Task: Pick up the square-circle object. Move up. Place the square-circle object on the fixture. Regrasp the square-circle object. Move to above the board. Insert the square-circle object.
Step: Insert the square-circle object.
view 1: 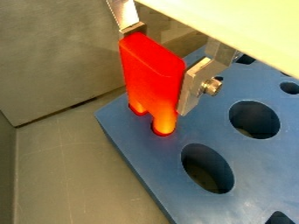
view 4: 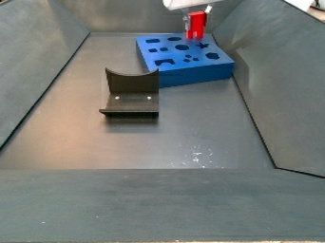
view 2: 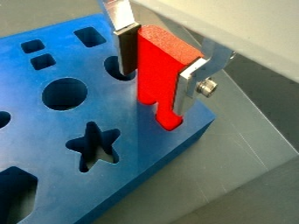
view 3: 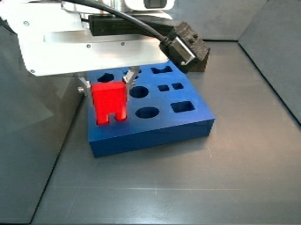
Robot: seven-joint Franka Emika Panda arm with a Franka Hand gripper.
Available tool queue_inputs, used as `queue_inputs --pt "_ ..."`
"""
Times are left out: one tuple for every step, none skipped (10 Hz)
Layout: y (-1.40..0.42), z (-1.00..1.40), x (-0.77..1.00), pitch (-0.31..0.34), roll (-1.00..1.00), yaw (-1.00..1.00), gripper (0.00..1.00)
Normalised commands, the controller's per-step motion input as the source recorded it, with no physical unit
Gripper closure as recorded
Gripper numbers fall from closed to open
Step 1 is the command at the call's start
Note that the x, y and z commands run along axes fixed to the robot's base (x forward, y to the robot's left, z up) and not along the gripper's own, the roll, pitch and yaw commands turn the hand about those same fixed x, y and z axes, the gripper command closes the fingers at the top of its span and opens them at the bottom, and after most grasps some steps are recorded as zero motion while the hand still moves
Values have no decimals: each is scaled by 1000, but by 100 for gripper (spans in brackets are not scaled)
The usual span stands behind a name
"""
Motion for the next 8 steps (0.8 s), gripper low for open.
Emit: queue_inputs --pt "-151 -1000 -9 -16 80 89 100" --pt "-237 -1000 0 -16 104 69 100" --pt "-400 -1000 0 -11 100 0 100" --pt "-426 -1000 17 -16 90 0 100" --pt "-211 -1000 126 -19 77 0 100" --pt "-6 -151 0 -9 33 0 100" --pt "0 -1000 311 63 13 0 100" --pt "0 -1000 409 73 23 0 100"
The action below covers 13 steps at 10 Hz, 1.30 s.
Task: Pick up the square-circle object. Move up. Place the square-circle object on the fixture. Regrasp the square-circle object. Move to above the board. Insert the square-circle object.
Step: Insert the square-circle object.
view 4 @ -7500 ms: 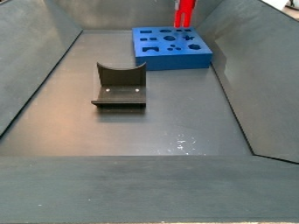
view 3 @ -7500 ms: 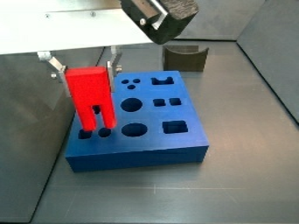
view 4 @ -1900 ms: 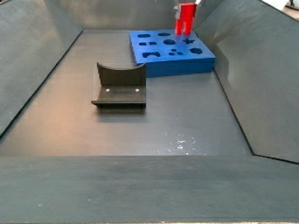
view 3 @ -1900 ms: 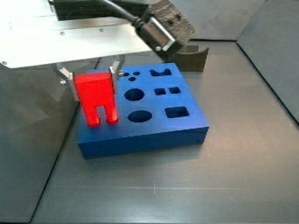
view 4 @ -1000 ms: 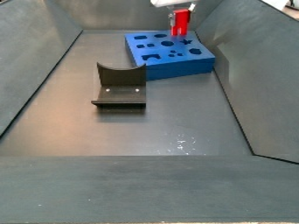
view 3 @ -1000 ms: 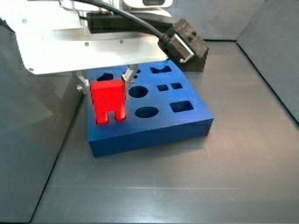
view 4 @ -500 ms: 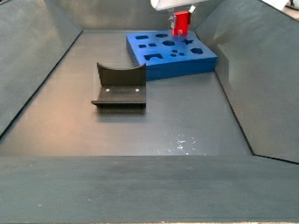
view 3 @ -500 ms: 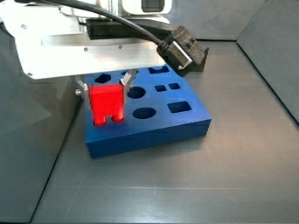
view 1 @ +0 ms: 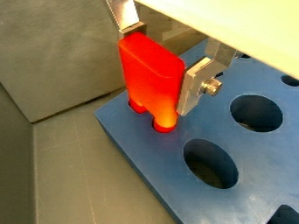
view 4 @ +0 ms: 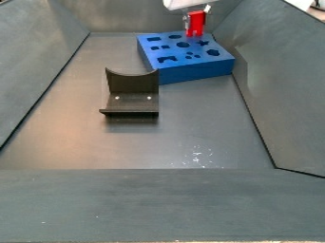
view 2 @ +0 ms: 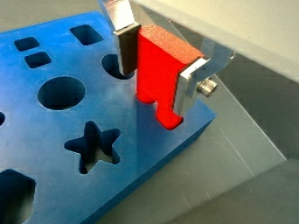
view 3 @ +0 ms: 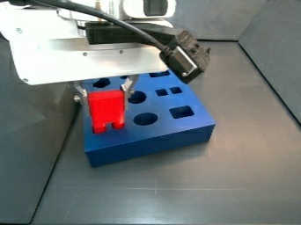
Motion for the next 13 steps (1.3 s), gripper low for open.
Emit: queue_inputs --pt "0 -1000 246 0 110 0 100" --pt "0 -1000 186 0 141 0 100" --pt "0 0 0 -31 0 0 100" --pt "-57 -197 0 -27 94 0 100" --pt "-94 -817 0 -131 210 3 100" --pt "-100 -903 -49 -110 204 23 100" --pt "-151 -1000 -49 -67 176 0 100" --pt "-206 -1000 0 -21 99 0 100" --pt "-151 -1000 143 -13 54 0 100" --pt "86 -9 0 -34 -127 0 100" --pt "0 0 0 -1 -6 0 100" --pt "0 0 0 0 14 0 100" --pt "6 -6 -40 0 44 0 100"
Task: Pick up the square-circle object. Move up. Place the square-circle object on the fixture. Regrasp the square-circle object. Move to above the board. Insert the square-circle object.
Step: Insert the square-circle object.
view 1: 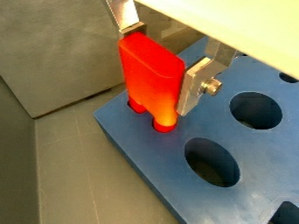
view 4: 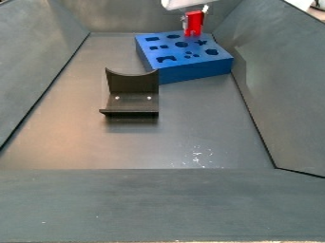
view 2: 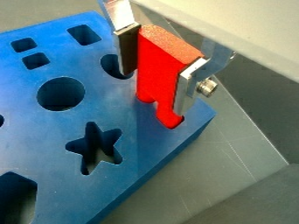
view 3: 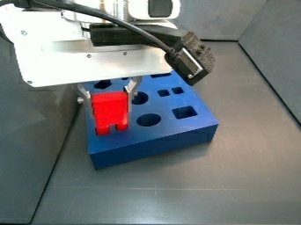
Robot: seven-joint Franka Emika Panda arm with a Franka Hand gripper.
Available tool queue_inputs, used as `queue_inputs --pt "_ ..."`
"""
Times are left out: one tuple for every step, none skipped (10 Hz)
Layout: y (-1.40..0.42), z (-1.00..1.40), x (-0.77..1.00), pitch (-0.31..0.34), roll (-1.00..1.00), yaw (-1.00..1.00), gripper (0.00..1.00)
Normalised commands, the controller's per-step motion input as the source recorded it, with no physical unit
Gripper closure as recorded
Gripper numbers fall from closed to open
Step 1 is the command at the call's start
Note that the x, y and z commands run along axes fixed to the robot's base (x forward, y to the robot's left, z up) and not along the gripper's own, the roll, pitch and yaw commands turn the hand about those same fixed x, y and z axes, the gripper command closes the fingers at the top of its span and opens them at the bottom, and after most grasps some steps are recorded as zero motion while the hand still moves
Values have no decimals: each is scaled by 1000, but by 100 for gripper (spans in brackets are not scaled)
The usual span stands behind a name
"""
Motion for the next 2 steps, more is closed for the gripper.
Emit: queue_inputs --pt "0 0 -54 16 41 -86 100" --pt "0 0 0 0 0 0 100"
